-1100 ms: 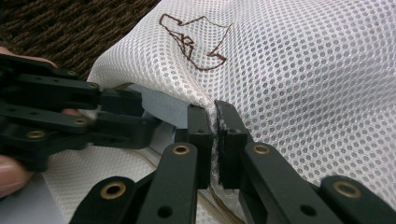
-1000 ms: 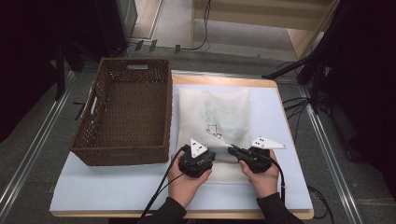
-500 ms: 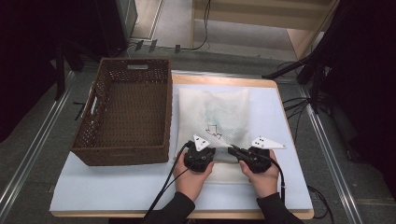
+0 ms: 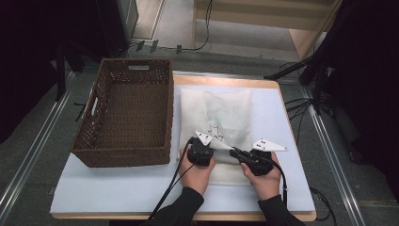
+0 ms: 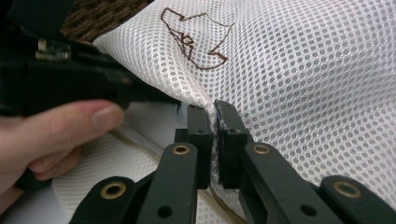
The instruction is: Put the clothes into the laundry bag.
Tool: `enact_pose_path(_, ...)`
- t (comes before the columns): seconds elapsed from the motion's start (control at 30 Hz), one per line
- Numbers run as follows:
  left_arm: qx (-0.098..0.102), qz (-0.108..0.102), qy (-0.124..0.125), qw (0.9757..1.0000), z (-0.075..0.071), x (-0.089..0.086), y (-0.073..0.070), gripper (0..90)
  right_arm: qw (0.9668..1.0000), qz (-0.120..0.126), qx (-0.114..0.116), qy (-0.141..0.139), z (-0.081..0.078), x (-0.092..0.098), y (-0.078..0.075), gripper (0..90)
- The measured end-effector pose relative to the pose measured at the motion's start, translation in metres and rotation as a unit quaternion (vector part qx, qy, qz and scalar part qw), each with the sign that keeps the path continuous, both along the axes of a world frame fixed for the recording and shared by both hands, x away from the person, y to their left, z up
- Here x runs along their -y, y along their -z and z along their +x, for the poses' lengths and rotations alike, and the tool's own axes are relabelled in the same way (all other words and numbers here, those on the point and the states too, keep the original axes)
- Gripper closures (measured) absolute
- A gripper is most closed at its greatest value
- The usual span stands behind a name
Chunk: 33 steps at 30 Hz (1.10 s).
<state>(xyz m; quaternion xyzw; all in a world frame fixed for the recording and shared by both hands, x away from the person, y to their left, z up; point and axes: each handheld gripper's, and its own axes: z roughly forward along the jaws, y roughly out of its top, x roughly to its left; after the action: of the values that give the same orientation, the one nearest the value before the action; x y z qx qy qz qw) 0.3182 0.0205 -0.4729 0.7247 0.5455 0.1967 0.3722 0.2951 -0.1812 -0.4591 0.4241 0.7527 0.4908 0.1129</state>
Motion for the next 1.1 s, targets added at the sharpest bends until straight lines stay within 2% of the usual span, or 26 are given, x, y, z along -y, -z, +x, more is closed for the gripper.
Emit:
enact_pose_path(0.1,0.007,0.007,0.009,0.9999,-0.004,0.003,0.0,87.8,0.9999,-0.011,0.003,0.006,-0.001,-0.002,0.001,87.1)
enact_pose_path(0.17,0.001,-0.001,0.028,0.9996,-0.007,0.0,-0.001,84.6,0.9999,-0.01,0.004,0.007,-0.001,0.0,0.001,87.1)
enact_pose_path(0.23,0.002,-0.013,0.045,0.9989,-0.013,-0.004,-0.004,76.4,1.0,-0.005,0.002,0.008,-0.001,0.002,0.001,87.1)
enact_pose_path(0.27,0.006,-0.013,0.052,0.9985,-0.017,-0.007,-0.006,76.4,1.0,-0.005,0.002,0.008,-0.001,0.002,0.001,87.1)
enact_pose_path(0.33,0.015,-0.026,0.075,0.9968,-0.026,-0.012,-0.01,72.0,0.9999,-0.002,0.005,0.009,-0.002,0.003,-0.001,87.1)
enact_pose_path(0.4,0.024,-0.018,0.092,0.9954,-0.037,-0.018,-0.014,69.9,0.9999,0.0,0.01,0.01,-0.004,0.003,-0.002,87.1)
enact_pose_path(0.47,0.033,-0.018,0.109,0.9934,-0.047,-0.025,-0.018,68.5,0.9999,0.001,0.012,0.009,-0.005,0.003,-0.003,87.0)
enact_pose_path(0.6,0.038,-0.024,0.126,0.991,-0.067,-0.044,-0.022,66.7,0.9999,-0.001,0.013,0.011,-0.007,0.005,-0.002,86.8)
enact_pose_path(0.7,0.044,-0.028,0.13,0.9901,-0.078,-0.061,-0.025,66.0,0.9999,0.003,0.008,0.013,-0.008,0.005,0.0,86.7)
enact_pose_path(0.8,0.046,-0.026,0.121,0.9913,-0.088,-0.079,-0.024,64.5,0.9999,0.003,0.004,0.013,-0.011,0.007,0.002,86.7)
enact_pose_path(0.93,0.039,-0.023,0.115,0.9923,-0.093,-0.096,-0.019,62.5,0.9999,0.004,-0.004,0.012,-0.015,0.009,0.006,86.3)
enact_pose_path(1.03,0.032,-0.024,0.101,0.9941,-0.093,-0.107,-0.014,61.2,0.9999,0.002,-0.011,0.009,-0.018,0.009,0.011,85.7)
enact_pose_path(1.1,0.029,-0.025,0.092,0.995,-0.093,-0.115,-0.013,59.6,0.9998,-0.007,-0.016,0.008,-0.022,0.008,0.015,84.6)
